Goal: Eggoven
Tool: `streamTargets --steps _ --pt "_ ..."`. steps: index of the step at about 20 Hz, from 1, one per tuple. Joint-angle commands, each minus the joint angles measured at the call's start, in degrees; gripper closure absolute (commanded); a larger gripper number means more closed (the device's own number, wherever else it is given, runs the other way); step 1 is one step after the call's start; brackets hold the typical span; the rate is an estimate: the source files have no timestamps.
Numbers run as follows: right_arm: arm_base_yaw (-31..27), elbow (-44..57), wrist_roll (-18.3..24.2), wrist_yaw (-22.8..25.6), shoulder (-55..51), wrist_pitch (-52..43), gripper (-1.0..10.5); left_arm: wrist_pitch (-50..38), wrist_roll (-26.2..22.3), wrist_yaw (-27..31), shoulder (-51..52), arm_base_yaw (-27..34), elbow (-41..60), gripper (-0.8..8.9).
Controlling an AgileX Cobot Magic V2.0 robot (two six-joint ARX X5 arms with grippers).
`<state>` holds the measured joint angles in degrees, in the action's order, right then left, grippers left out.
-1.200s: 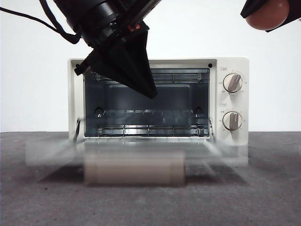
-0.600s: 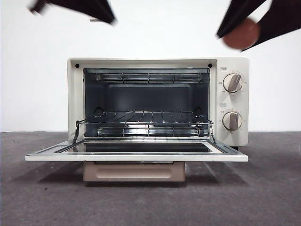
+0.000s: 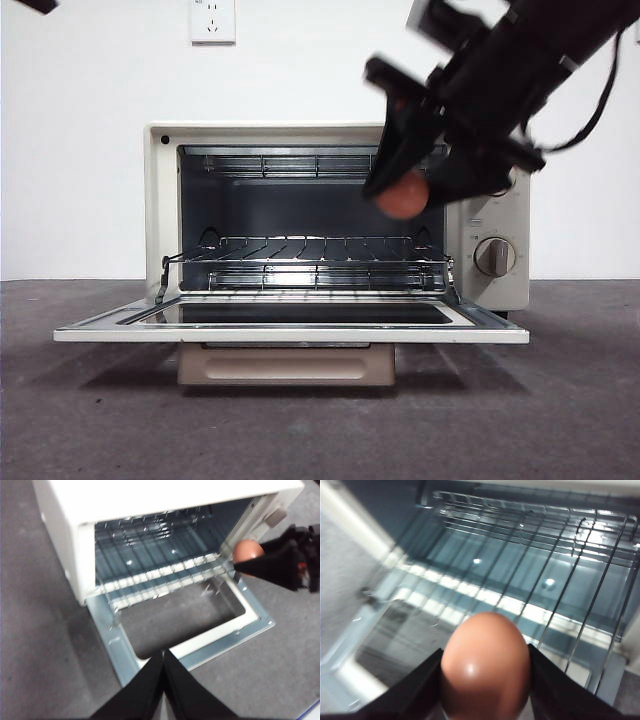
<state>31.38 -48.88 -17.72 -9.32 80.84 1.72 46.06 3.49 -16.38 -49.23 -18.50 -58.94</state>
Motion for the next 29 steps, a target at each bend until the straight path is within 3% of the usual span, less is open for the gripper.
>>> streamTargets --steps 1,6,20,25,29 --pt "0.0 -0.74 -0.72 0.39 3.32 -3.1 9.4 1.36 -2.08 0.07 0.13 0.22 0.87 8.07" --pt "-0.11 -0.76 -0.74 1.62 7.19 -9.4 9.4 2.36 -2.64 0.07 0.2 0.22 1.03 8.07" --pt "-0.52 -0.87 -0.74 2.97 9.92 -10.67 9.4 2.01 -2.38 0.04 0.2 0.11 1.03 8.07" --pt "-0.44 -0.87 -1.11 2.97 9.92 -10.58 7.3 2.16 -2.4 0.04 0.2 0.11 1.03 8.07" --pt "-0.42 -0.87 -1.4 2.95 9.92 -10.53 7.3 2.19 -2.4 0.04 0.2 0.11 1.03 8.07"
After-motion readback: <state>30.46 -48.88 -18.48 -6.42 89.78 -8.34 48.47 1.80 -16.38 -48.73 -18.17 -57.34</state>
